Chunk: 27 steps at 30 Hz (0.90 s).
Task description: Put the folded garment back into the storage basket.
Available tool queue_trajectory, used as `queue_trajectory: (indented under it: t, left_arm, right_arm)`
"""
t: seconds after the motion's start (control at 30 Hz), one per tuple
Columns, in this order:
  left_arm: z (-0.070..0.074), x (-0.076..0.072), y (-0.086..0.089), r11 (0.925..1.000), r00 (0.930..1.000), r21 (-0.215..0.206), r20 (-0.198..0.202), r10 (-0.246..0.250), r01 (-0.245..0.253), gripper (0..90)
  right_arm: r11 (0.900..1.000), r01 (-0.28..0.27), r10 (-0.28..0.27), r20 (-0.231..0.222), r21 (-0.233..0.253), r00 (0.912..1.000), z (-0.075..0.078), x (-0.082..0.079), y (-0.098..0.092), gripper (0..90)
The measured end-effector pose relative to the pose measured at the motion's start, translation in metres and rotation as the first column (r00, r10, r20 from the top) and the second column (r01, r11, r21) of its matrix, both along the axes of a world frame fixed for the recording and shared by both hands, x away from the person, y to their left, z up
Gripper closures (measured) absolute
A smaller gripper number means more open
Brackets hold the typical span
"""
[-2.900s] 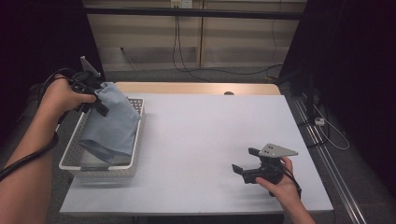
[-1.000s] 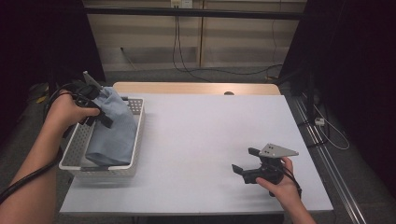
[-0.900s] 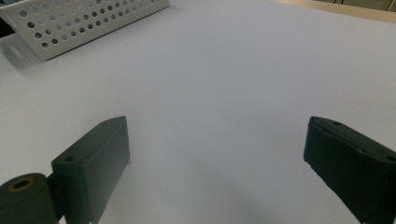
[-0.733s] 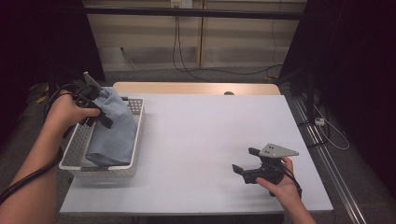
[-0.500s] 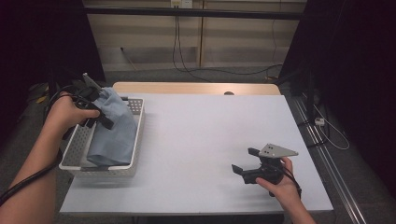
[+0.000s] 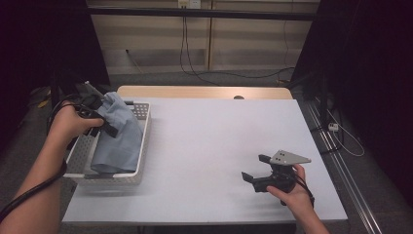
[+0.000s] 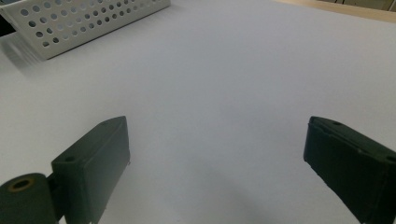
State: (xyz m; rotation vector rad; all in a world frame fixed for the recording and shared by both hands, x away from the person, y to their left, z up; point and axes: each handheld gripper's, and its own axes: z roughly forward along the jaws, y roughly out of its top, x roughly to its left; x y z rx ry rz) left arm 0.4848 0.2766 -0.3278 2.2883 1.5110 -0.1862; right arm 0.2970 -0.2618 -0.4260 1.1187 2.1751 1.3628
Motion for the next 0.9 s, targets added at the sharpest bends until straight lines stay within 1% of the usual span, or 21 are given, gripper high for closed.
queue_trajectory:
  t: [0.03,0.1,0.13,0.17,0.23,0.37,0.5,0.53,0.6,0.63,0.7,0.73,0.77,0.9]
  left_arm:
    - [-0.001,0.000,0.002,1.0000,1.0000,-0.001,0.005,-0.003,0.003,72.3]
    - [-0.002,0.000,0.003,0.9999,0.9999,-0.009,-0.003,0.012,-0.012,71.9]
    - [-0.002,0.000,0.005,1.0000,1.0000,-0.006,-0.005,0.008,-0.008,71.6]
    - [-0.003,0.000,0.005,0.9998,0.9999,-0.010,0.003,0.016,-0.016,70.9]
    - [-0.005,0.000,0.007,0.9997,0.9997,-0.013,-0.002,0.022,-0.022,69.0]
    - [-0.008,0.000,0.010,0.9997,0.9997,-0.003,0.004,0.024,-0.024,66.9]
    - [-0.012,0.000,0.014,0.9992,0.9992,0.003,0.005,0.041,-0.041,64.7]
    - [-0.012,0.001,0.017,0.9991,0.9990,0.004,0.010,0.043,-0.043,61.3]
    - [-0.011,0.001,0.019,0.9983,0.9981,0.006,0.024,0.057,-0.057,60.1]
    - [-0.011,0.001,0.019,0.9983,0.9981,0.006,0.024,0.057,-0.057,58.9]
    - [-0.009,0.002,0.022,0.9980,0.9977,0.022,0.034,0.059,-0.060,56.2]
    - [-0.008,0.002,0.023,0.9975,0.9968,0.024,0.047,0.065,-0.066,54.7]
    - [-0.007,0.002,0.024,0.9969,0.9958,0.023,0.053,0.074,-0.075,53.7]
    - [-0.001,0.003,0.028,0.9962,0.9940,0.028,0.074,0.081,-0.083,50.0]
  right_arm:
    - [1.000,0.000,0.000,0.000,0.000,1.0000,0.000,0.000,0.000,7.0]
    - [1.000,-0.002,0.002,0.000,-0.002,1.0000,0.000,0.000,0.000,7.0]
    - [1.000,-0.003,0.003,0.000,-0.002,1.0000,0.000,0.000,0.000,7.0]
    - [1.000,-0.002,0.002,-0.001,-0.002,1.0000,0.000,0.000,0.000,7.0]
    - [1.000,-0.002,0.002,0.000,0.001,1.0000,0.000,0.000,0.000,7.1]
    - [1.000,-0.002,0.002,0.000,0.000,1.0000,0.000,0.000,0.000,7.0]
    - [1.000,-0.003,0.003,-0.002,-0.001,1.0000,0.000,0.000,0.000,7.0]
    - [1.000,-0.003,0.003,-0.002,0.000,1.0000,0.000,0.000,0.000,7.0]
    - [1.000,-0.002,0.002,-0.003,0.002,1.0000,0.000,0.000,0.000,7.0]
    - [1.000,-0.002,0.002,-0.003,0.002,1.0000,0.000,0.000,0.000,7.0]
    - [1.000,-0.002,0.002,-0.001,0.001,1.0000,0.000,0.000,0.000,7.0]
    - [1.000,-0.001,0.001,-0.002,0.002,1.0000,0.000,0.000,0.000,7.0]
    - [1.000,-0.001,0.001,-0.002,0.002,1.0000,0.000,0.000,0.000,7.0]
    - [1.000,-0.003,0.003,-0.002,0.002,1.0000,0.000,0.000,0.000,7.0]
